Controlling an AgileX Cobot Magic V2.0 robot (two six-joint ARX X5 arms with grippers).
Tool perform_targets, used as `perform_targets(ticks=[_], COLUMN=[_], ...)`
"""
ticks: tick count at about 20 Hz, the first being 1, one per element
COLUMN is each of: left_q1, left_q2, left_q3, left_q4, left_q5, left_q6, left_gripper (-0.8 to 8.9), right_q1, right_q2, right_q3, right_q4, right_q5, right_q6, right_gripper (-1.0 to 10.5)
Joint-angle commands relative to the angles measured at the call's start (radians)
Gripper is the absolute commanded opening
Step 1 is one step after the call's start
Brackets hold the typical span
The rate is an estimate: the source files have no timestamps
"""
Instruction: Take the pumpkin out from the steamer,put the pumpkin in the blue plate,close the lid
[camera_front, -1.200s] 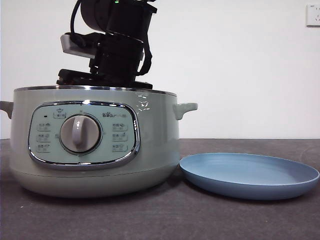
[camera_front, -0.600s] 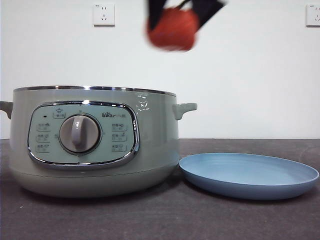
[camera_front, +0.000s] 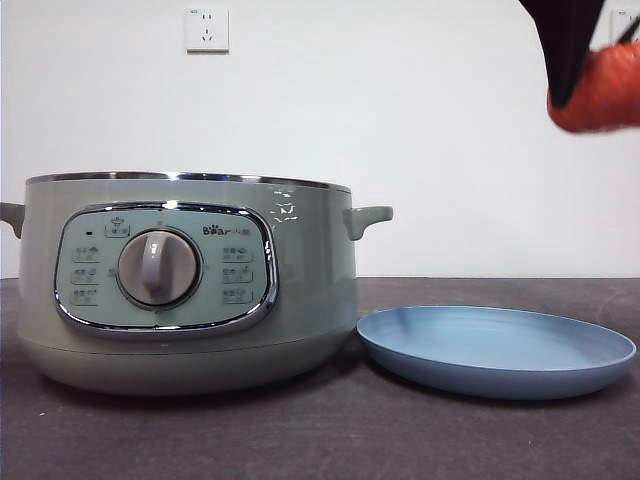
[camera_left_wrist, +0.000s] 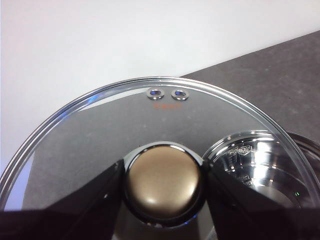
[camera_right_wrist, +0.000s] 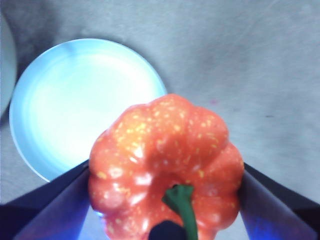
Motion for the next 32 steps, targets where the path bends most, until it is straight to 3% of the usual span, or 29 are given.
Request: perform_targets(ticks=[1, 3, 6, 15, 24, 32], left_q1=[0.0, 0.0, 0.0, 0.0, 0.0, 0.0], left_q2=[0.004, 0.017, 0.031, 0.077, 0.106, 0.175], left_q3=[0.015, 0.015, 0.015, 0.015, 0.015, 0.014], left_q4=[0.056, 0.055, 0.063, 0.074, 0.077, 0.105], left_q5=[-0.003, -0.002, 0.029, 0.073, 0.1, 0.264], left_q6=[0.004, 0.004, 0.004, 0.004, 0.004, 0.004], left_gripper=[-0.09, -0.09, -0.09, -0.09, -0.09, -0.09], right_q1=[0.003, 0.015, 0.017, 0.041, 0.075, 0.08], right_q2=[-0.051, -0.055, -0.01, 0.228, 0.313, 0.203], right_q3=[-0.161, -0.253, -0.338, -0.34, -0.34, -0.34], right_q4=[0.145, 0.262, 0.417, 0.526, 0.542, 0.539], right_q5=[-0.071, -0.141, -0.157, -0.216, -0.172, -0.182], right_q6=[0.028, 0.028, 0.024, -0.023, -0.013, 0.009], right_gripper=[-0.1, -0.1, 0.0, 0.1, 6.0, 6.0])
